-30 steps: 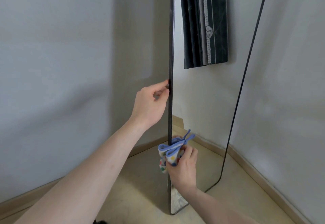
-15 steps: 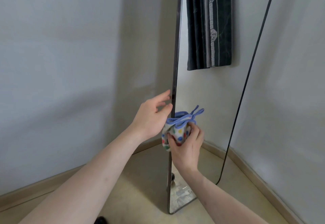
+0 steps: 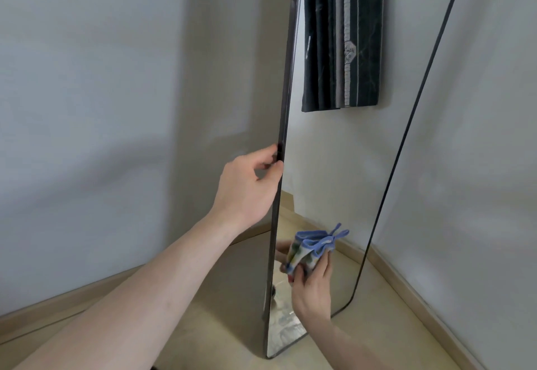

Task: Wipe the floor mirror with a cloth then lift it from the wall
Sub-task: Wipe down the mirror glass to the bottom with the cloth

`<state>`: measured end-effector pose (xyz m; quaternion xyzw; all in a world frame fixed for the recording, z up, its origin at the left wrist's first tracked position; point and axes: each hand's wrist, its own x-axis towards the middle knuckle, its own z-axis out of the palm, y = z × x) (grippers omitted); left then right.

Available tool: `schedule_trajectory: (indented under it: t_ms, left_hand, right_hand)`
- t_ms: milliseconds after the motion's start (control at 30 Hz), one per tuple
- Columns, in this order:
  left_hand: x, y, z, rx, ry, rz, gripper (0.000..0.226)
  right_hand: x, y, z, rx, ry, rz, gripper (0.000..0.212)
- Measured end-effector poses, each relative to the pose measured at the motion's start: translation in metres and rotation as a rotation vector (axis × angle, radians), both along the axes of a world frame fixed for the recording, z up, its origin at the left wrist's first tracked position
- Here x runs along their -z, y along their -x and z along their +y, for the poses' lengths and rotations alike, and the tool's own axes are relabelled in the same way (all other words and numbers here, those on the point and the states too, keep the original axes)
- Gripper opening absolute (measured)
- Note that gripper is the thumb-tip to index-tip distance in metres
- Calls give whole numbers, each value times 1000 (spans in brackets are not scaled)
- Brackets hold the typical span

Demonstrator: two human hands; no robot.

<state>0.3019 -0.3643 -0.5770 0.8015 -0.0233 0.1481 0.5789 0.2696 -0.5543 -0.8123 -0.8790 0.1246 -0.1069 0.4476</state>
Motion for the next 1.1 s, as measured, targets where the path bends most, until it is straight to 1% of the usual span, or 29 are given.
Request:
schedule_trajectory:
  t_ms: [67,167,300,400,467,567,667,767,833,867,933,1000,1067,1100]
  left_hand:
    - [-1,-2,2,-34,6,-22,31]
    - [-2,-9,4,-65,-26,-62,21]
    - [-1,-15,6,-71,-40,-107,15]
    - [-1,-22,6,-75,-65,-141,14]
    - [-1,-24,6,-80,-78,-155,12]
    - [0,-25,8,-80,-82,-173,11]
    - [1,-26,6,-87,-71,-185,11]
    - [1,-28,5,-89,-59,-190,10]
    - [1,-29,4,-82,-52,-189,11]
    - [1,-29,5,-78,-49,-186,12]
    - [1,-30,5,-72,-47,-182,15]
    - [2,-31,5,-70,-44,-179,16]
    - [2,-30,5,-67,-40,-175,13]
    - [1,-30,4,-62,-40,-173,13]
  right_hand:
    - [-6,-19,-16,88,-66,73,74]
    - [-12,-54,-47,182,-132,169,75]
    - [-29,-96,-88,275,-191,154,68]
    - [-28,-135,-131,295,-261,113,78]
    - [-44,-150,-143,313,-275,50,75]
    - [-83,-161,-138,296,-318,-139,62]
    - [-107,-177,-135,221,-235,-319,54]
    - [-127,-186,-134,206,-150,-386,58]
    - [-135,-185,-132,179,-128,-401,59]
    - [-131,-182,-132,179,-135,-380,56]
    - [-114,-174,-135,237,-170,-233,45]
    - [-91,-164,-141,285,-122,1,35]
    - [-64,-152,-156,268,-88,252,25]
    - [-58,-145,-160,232,-105,350,18]
